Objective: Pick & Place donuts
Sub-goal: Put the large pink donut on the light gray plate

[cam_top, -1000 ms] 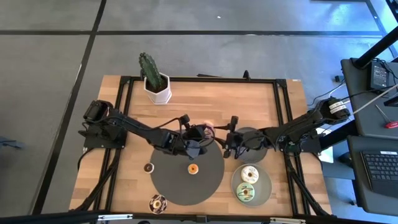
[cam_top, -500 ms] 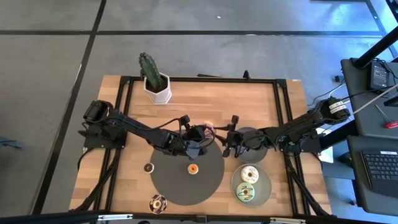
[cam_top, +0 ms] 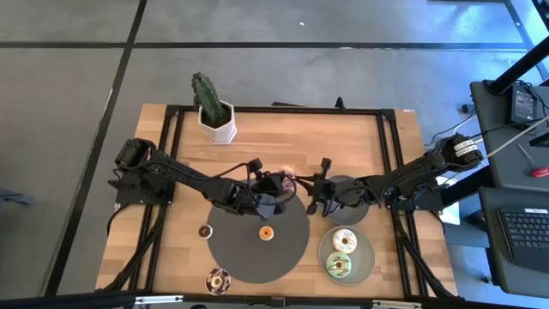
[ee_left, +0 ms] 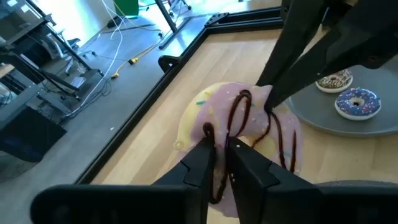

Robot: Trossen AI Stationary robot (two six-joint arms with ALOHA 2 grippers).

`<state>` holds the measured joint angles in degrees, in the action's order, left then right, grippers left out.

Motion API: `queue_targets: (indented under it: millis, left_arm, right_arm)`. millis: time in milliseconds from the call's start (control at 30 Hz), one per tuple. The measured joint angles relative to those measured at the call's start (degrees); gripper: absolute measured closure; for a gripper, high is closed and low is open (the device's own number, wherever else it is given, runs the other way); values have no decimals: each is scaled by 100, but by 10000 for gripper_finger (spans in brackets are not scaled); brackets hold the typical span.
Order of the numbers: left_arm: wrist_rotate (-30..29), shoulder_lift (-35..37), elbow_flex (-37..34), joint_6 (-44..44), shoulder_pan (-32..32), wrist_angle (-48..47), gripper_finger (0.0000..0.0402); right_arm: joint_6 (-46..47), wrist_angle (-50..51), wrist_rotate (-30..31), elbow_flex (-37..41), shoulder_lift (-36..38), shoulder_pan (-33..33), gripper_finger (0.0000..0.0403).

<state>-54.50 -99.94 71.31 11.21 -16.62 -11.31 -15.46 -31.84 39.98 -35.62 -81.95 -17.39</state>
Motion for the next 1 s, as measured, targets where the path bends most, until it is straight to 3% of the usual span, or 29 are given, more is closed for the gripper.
queue_targets:
  millis: [333,400,533,767,1000]
  left_arm:
    - [-99,57,0,-3,-260,-184,269]
    - [-101,121,0,1,-333,-280,258]
    - [-98,222,0,62,-488,-463,247]
    - [-97,258,0,158,-559,-538,249]
    - [22,258,0,302,-458,-565,253]
  right_arm:
    - [370,220,521,0,283,-34,387]
    - [613,600,509,0,595,-63,387]
    - [1614,2277,341,-2,1523,-132,387]
    - [4762,5631,-1353,0,3146,-551,387]
    - [6192,6830,-1982,23,3736,-1647,386]
